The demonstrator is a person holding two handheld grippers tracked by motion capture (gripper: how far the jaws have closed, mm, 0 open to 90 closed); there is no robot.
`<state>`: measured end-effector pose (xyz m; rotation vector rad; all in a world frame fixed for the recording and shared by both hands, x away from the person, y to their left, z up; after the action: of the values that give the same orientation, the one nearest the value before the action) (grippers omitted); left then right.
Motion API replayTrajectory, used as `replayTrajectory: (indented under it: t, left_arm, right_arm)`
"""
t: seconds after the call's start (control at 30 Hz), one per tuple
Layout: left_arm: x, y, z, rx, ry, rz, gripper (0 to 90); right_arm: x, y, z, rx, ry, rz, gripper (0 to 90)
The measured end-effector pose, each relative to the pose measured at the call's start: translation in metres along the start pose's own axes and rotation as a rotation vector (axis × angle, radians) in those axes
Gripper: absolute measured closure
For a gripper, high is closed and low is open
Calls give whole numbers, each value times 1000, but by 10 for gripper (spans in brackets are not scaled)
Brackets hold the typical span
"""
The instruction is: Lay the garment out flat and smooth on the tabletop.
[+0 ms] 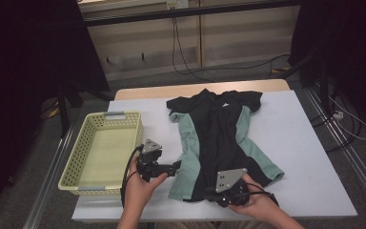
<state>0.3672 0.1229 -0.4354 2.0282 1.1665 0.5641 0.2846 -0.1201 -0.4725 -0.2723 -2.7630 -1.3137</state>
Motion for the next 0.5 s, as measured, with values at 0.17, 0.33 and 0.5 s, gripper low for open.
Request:
replayTrajectory:
  t: [0.17,0.33,0.5]
  left_arm:
    - [-4,2,1,-16,12,4,174]
    - [-10,3,5,-27,-5,18,299]
    - [-19,3,14,-11,-22,35,461]
  right_arm:
    - [-1,0,0,-2,-8,0,840]
    - [4,1,-3,5,60,25,867]
    - [7,1,-2,14,48,9,865]
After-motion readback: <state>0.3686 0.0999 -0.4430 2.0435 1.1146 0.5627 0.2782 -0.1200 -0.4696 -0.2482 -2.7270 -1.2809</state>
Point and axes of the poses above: each handheld gripper's, and its own axes: z roughly forward along the jaws, y roughly out of its top, x roughly to its left, the point moved 2 cm from there along z, roughly forward along the jaws, and after that the axes turned 14 degrees about y, right-handed, at the moved point
